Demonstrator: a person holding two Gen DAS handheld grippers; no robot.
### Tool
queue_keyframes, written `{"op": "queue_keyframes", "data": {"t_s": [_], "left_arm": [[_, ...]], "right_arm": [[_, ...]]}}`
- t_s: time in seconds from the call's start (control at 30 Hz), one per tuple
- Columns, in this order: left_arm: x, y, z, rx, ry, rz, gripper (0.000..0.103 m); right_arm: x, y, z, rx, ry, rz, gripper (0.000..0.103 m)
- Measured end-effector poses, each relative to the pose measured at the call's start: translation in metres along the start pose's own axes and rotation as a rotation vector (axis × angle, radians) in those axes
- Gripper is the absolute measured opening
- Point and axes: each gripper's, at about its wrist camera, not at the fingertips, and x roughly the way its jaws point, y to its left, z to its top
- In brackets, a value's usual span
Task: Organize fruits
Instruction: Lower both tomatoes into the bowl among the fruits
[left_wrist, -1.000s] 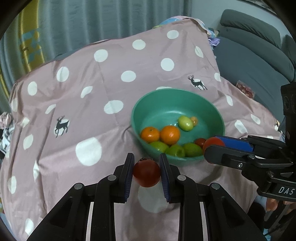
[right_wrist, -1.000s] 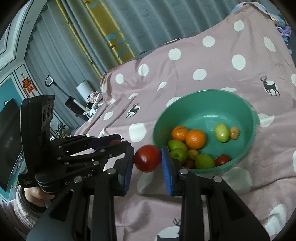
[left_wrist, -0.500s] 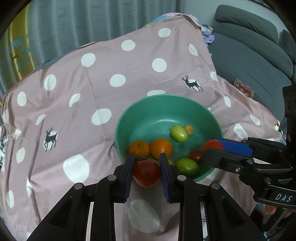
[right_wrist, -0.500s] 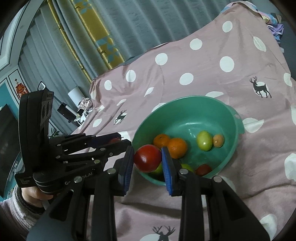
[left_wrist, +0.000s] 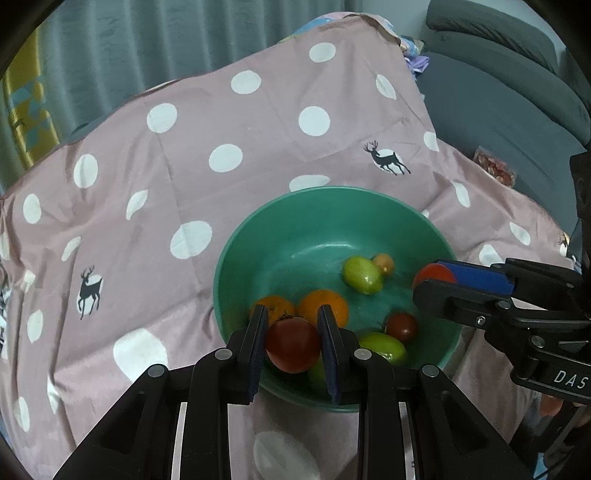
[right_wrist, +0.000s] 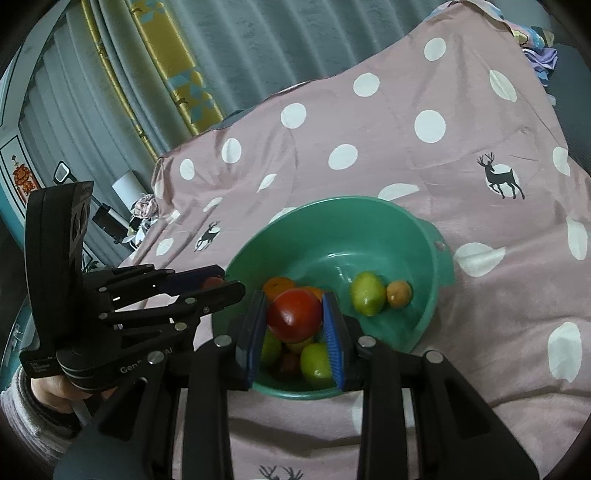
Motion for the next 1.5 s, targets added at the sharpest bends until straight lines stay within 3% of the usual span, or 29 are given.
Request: {"op": "queue_keyframes", "data": {"t_s": [1.5], "left_arm": [[0.049,-0.003,0.014,0.068,0.117,0.043,0.028]], "right_arm": [[0.04,-0.009,0.017,-0.099,0.122,-0.121,0.031]]}}
